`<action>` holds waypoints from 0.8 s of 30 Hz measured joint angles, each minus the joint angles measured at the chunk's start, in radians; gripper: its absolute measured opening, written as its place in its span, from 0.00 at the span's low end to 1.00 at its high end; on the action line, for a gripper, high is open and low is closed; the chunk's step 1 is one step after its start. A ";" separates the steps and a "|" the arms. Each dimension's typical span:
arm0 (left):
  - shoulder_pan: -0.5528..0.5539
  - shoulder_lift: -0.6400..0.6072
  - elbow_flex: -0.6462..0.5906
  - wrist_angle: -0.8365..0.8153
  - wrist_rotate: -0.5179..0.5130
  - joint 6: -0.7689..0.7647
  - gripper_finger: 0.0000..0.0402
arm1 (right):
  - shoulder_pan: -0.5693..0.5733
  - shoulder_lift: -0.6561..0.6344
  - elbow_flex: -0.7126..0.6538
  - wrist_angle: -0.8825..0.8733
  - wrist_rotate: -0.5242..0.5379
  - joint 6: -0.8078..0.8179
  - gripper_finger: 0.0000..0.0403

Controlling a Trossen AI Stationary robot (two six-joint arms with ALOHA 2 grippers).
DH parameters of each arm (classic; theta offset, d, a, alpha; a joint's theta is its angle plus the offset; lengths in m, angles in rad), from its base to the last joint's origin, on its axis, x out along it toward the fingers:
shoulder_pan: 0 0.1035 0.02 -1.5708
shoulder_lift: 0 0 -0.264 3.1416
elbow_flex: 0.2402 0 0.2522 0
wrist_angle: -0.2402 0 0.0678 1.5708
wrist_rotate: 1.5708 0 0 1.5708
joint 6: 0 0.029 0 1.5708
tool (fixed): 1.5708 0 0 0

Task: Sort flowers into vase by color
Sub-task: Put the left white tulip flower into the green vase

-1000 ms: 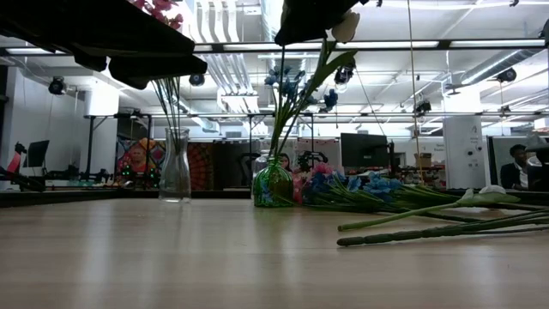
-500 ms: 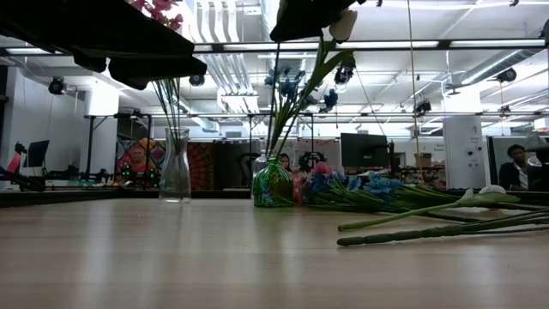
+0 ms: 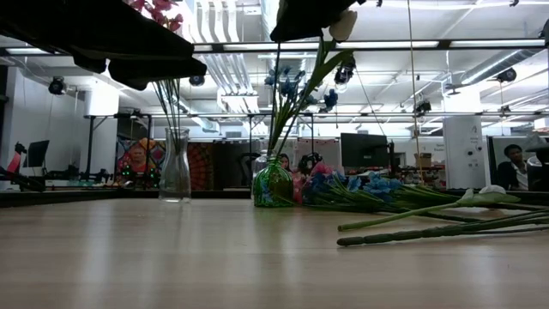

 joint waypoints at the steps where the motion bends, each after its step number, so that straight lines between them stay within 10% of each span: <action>1: 0.000 0.000 0.000 0.000 0.000 0.000 0.51 | 0.000 0.000 0.000 -0.004 0.000 0.000 0.06; 24: 0.000 0.000 0.000 -0.001 0.000 0.000 0.51 | 0.000 0.000 0.000 -0.015 0.000 -0.002 0.10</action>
